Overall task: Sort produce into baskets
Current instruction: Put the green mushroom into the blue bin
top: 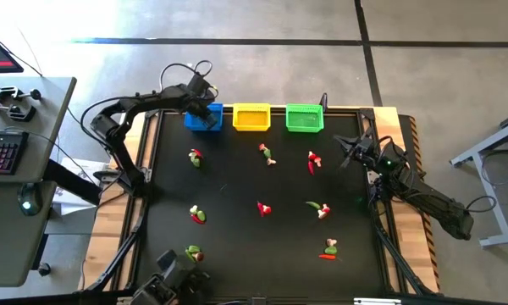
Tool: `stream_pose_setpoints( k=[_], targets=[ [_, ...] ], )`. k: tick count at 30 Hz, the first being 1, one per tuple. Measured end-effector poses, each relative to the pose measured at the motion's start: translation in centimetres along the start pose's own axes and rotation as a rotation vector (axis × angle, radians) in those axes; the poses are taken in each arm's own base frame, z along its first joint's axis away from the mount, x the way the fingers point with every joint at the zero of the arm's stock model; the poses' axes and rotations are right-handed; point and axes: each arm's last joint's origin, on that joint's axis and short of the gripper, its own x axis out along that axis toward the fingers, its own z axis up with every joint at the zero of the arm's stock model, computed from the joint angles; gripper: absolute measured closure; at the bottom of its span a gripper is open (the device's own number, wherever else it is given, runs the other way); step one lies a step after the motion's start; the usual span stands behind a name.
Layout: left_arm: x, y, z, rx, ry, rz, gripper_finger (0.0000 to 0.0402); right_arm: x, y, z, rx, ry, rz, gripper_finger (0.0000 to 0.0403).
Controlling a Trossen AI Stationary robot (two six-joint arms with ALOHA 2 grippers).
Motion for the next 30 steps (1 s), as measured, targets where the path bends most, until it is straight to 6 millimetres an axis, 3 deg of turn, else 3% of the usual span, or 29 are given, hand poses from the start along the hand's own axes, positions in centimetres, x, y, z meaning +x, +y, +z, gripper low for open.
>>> stream_pose_setpoints(
  k=[8, 17, 20, 25, 30],
  targets=[
    [0.0, -0.1, 0.0, 0.082, -0.001, -0.001, 0.0297, 0.0, 0.0, 0.0, 0.000, 0.000, 0.000, 0.0402],
    [-0.6, 0.0, 0.1, -0.016, -0.201, 0.034, 0.0391, 0.0, 0.0, 0.0, 0.000, 0.000, 0.000, 0.0402],
    [-1.3, -0.3, 0.0, -0.064, -0.302, 0.046, 0.0396, 0.0, 0.0, 0.0, 0.000, 0.000, 0.000, 0.0402],
    [-2.8, -1.6, -0.9, -0.086, -0.475, 0.050, 0.0395, 0.0, 0.0, 0.0, 0.000, 0.000, 0.000, 0.0402],
    [-4.5, -4.4, -2.3, -0.036, -0.610, -0.047, 0.0401, 0.0, 0.0, 0.0, 0.000, 0.000, 0.000, 0.0402]
  ],
)
